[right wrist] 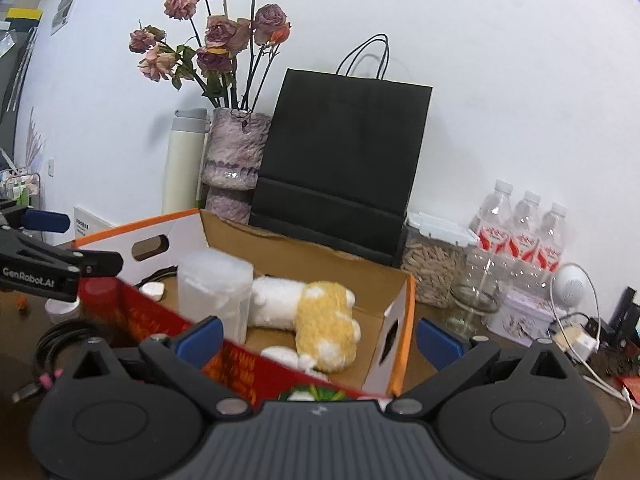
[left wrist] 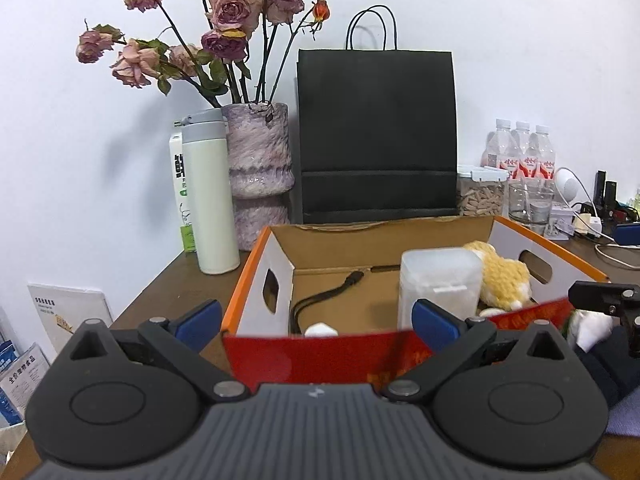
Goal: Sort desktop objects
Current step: 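Withdraw both open tools from the box back over the table, then grasp the braided black cable's pink tie with the left tool while the right grasps the white tissue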
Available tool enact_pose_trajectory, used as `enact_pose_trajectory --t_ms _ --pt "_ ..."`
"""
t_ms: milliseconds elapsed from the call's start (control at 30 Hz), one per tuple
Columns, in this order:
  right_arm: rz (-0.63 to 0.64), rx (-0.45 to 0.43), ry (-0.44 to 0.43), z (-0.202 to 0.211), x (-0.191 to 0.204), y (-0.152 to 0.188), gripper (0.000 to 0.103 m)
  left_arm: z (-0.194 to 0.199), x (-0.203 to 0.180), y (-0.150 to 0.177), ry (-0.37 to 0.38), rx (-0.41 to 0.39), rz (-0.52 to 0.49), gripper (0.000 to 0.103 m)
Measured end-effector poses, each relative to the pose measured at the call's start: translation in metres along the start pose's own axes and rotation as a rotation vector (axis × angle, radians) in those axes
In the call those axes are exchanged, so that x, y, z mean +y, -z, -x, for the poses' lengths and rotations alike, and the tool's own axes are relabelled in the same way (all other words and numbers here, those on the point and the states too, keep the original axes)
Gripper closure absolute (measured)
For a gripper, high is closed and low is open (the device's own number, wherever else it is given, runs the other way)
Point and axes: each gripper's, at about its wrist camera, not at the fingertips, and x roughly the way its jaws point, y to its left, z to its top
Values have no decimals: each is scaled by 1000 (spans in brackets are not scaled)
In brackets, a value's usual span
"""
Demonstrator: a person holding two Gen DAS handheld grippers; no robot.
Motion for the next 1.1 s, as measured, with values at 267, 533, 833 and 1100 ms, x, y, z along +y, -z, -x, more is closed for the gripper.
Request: enact_pose_trajectory --t_ms 267,533,833,1100 --pt "-2 17 23 28 8 19 0 28 -2 15 -17 26 15 0" --pt "1 39 25 47 17 35 0 48 -1 30 -9 66 40 0" --pt "-28 74 -1 61 23 44 0 57 -13 42 32 123 3 0" --pt "-124 143 -10 58 15 53 0 51 -11 47 43 192 35 0"
